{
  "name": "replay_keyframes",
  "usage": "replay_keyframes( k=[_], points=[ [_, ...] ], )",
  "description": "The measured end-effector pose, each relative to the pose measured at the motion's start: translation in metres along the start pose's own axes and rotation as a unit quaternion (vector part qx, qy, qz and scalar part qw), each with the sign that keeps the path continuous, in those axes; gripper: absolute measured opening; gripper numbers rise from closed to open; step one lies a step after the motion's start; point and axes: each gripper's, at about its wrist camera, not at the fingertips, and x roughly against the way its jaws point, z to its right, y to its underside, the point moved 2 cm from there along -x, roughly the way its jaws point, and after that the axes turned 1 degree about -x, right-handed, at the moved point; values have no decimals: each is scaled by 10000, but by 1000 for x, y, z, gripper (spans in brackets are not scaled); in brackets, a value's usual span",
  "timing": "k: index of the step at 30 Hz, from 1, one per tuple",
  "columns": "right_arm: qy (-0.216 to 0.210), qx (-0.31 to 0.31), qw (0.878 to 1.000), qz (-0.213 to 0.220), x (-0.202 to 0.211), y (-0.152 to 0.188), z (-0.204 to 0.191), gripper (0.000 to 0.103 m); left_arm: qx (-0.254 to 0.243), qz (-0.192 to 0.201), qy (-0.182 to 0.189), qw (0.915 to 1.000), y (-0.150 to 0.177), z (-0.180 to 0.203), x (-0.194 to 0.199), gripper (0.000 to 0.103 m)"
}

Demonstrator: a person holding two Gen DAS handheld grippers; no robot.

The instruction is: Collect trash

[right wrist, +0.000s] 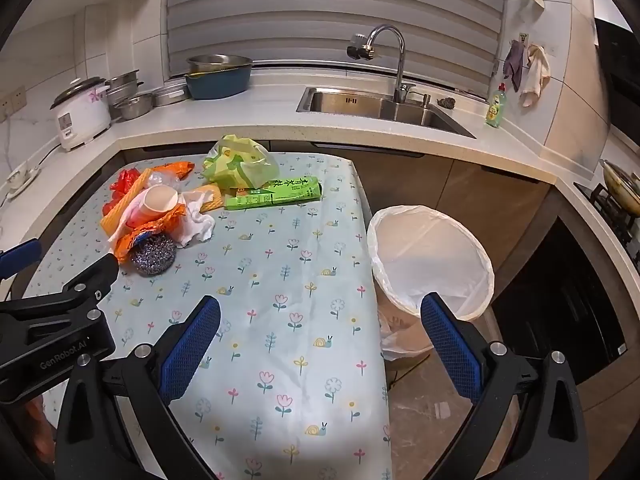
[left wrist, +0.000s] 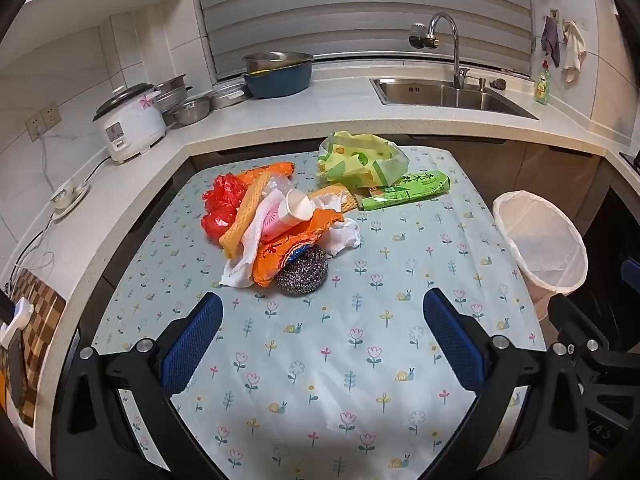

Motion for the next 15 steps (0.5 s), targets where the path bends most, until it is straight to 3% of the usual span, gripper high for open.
replay_keyframes(
  k=[15],
  points=[
    [-20,-8,10000,33,4,-1,0,96,26,-4,21,10000,4,5,-2,96]
  ],
)
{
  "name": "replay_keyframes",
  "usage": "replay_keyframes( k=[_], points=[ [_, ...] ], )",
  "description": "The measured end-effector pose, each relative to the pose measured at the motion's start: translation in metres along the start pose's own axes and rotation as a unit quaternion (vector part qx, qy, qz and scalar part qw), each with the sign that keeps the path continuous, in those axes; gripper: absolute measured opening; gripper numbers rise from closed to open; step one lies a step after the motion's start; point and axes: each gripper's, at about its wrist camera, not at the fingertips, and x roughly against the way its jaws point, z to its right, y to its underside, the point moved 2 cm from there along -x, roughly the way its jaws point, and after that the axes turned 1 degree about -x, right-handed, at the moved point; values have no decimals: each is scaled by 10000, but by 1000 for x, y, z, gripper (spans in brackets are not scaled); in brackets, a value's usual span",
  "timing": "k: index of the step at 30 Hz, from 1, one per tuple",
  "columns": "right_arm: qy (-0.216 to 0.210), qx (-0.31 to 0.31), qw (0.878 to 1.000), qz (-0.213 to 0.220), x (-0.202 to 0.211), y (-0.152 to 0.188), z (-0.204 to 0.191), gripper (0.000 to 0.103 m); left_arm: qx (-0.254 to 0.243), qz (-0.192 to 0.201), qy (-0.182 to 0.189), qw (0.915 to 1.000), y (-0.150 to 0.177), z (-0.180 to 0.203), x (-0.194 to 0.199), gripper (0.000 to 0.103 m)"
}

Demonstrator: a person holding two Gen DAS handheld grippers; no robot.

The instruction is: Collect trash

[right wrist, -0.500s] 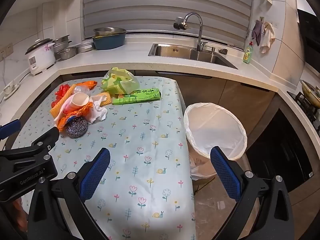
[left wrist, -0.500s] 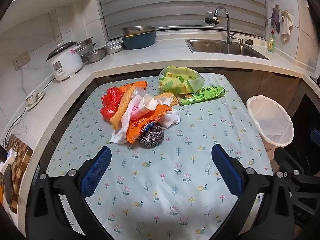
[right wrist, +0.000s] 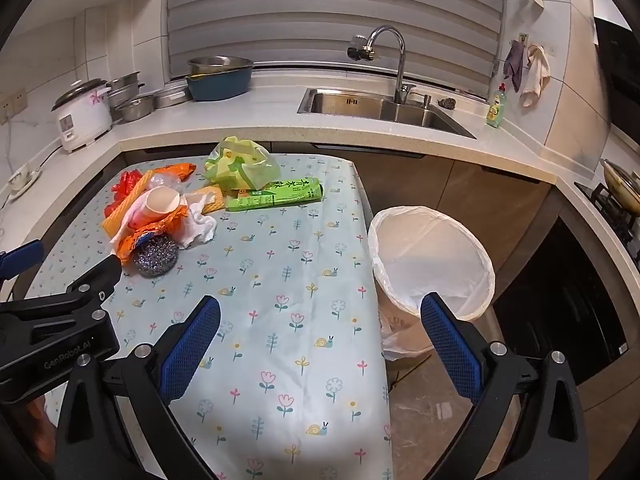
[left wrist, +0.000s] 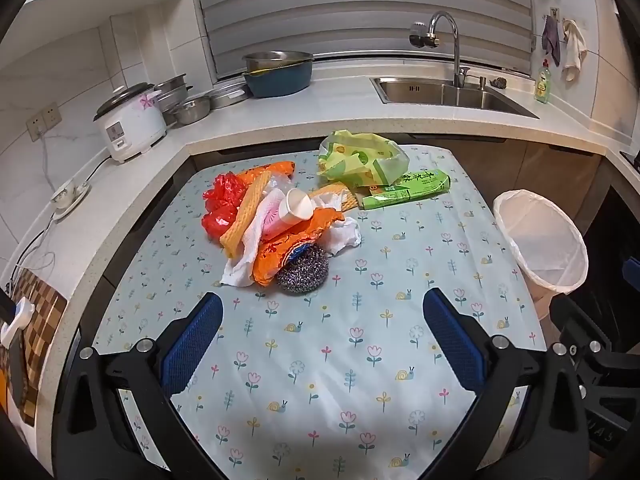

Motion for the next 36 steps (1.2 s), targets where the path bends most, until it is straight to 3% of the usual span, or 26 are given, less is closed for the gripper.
replay_keyframes(
  k=[36],
  points=[
    [-66,-88,9999,49,3,-1,1,96,-12,-58,-7,10000,0,-4,1,96]
  ],
)
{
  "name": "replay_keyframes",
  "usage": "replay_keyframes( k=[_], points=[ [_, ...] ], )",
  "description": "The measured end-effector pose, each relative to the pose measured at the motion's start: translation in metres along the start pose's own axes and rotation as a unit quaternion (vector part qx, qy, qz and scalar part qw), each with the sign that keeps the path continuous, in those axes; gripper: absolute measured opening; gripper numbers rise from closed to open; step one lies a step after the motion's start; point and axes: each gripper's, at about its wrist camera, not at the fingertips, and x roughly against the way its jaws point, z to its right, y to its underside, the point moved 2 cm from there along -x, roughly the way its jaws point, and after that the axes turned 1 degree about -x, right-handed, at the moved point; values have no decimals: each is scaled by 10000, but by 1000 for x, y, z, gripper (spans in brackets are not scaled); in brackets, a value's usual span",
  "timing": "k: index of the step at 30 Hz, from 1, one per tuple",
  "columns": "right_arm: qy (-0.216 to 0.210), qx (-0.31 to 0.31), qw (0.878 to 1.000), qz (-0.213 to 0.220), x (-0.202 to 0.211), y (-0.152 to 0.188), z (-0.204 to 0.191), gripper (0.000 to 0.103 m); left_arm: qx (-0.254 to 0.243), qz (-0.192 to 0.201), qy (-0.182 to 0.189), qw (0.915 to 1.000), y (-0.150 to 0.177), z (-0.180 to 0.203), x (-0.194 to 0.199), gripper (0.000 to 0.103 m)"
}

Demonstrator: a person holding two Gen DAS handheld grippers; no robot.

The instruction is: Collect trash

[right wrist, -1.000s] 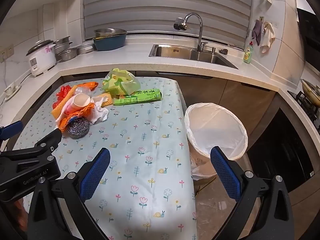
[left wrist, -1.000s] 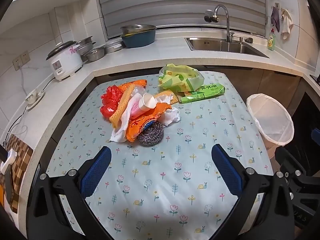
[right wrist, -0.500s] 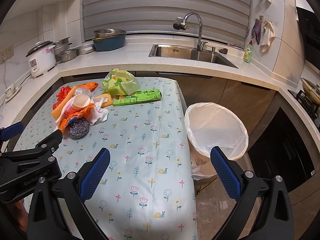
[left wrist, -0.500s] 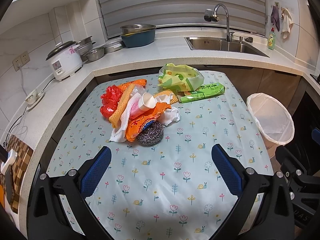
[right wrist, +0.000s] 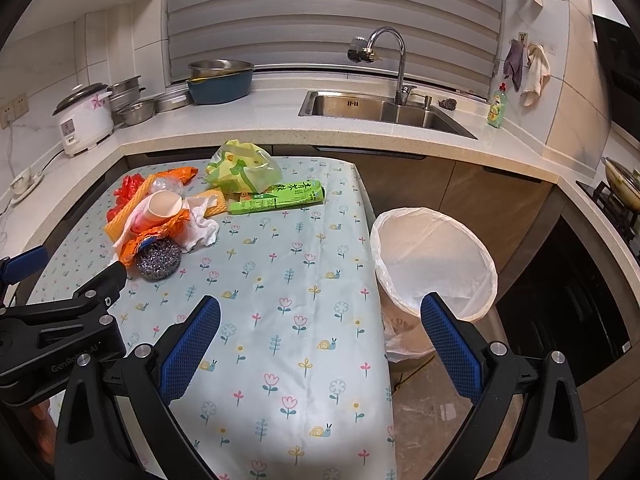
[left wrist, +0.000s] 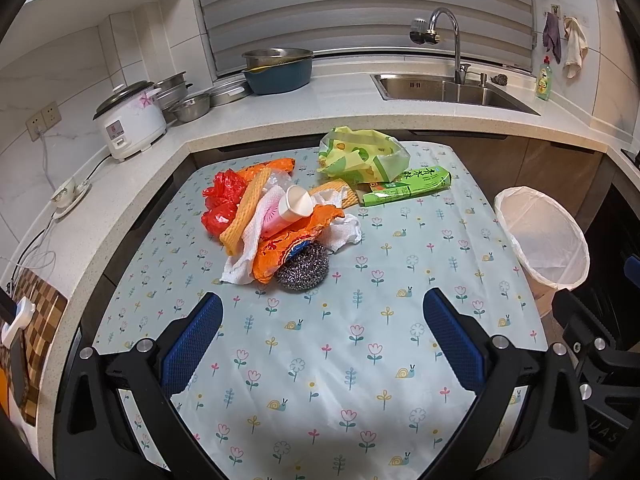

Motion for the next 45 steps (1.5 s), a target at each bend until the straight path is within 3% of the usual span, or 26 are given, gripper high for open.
replay_keyframes(
  k=[45],
  points=[
    [-31,-8,10000,80,3,-4,-5,96,22,118,-61,9999,-5,-6,2,96]
  ],
)
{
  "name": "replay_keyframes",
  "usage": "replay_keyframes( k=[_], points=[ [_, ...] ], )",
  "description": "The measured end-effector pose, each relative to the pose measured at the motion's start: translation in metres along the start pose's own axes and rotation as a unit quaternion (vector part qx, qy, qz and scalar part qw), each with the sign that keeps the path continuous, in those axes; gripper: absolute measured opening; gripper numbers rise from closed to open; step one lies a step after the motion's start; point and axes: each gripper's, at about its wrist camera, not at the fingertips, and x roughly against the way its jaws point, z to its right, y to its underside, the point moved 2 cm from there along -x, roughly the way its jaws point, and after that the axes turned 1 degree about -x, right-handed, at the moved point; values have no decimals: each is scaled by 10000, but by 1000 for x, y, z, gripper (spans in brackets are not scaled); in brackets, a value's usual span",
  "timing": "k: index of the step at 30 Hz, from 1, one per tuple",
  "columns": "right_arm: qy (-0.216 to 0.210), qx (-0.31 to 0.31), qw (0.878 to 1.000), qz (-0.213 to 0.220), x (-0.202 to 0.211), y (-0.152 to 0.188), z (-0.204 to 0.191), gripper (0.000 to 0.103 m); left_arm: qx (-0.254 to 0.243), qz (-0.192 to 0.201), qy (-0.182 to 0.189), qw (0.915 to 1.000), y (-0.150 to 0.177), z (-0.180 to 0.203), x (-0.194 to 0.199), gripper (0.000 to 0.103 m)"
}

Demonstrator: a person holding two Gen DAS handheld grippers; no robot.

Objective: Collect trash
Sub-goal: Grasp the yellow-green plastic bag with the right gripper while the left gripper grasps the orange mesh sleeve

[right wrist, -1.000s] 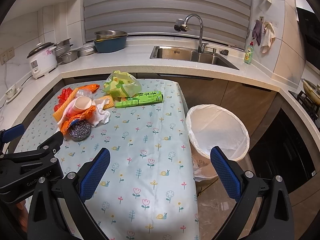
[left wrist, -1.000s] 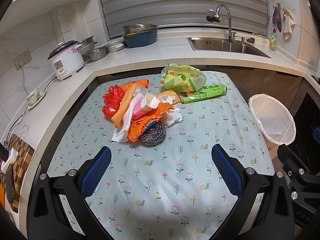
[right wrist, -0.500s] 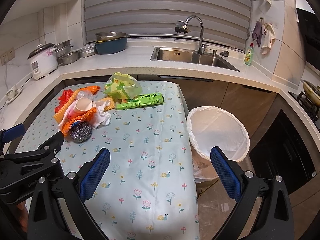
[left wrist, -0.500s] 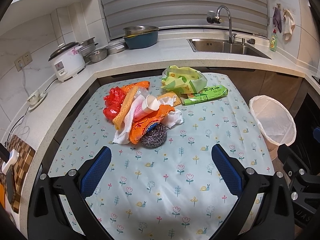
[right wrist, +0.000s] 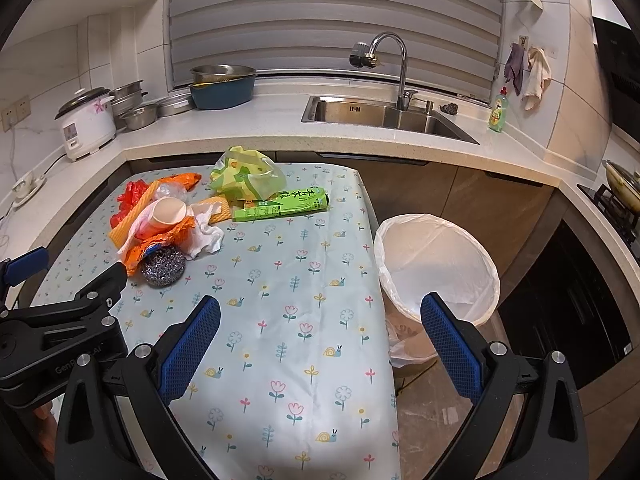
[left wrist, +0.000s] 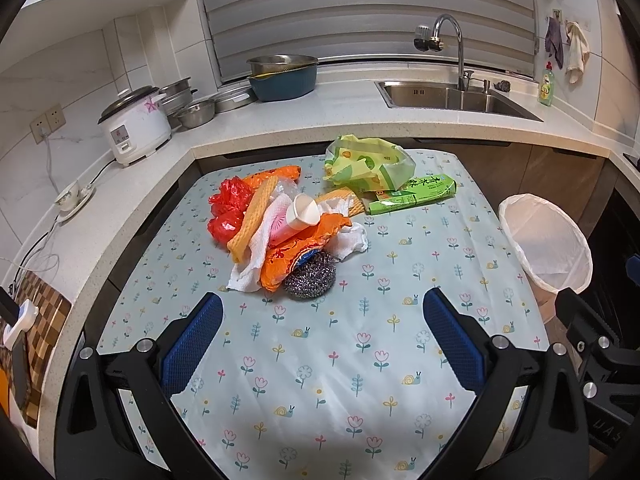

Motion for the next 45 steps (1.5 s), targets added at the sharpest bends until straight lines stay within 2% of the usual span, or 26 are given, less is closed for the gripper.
replay_keyframes(
  k=[12,20,37,45],
  points=[
    [7,-8,10000,-28,-3,0,-1,96,56,12,76,10000,1,-3,-5,96],
    [-49,-38,10000,-61,-17,-10,-9,96,273,-135,86,9995,1,-20,-22,96],
    [-33,-57,9999,-115,-78,-37,-37,96,538,-527,-91,9971,-12,-87,-101,96],
    [-135,-13,9999,-60,-127,-72,-55,96,749,-603,35,9954,-31,-110,-140,96]
  ],
)
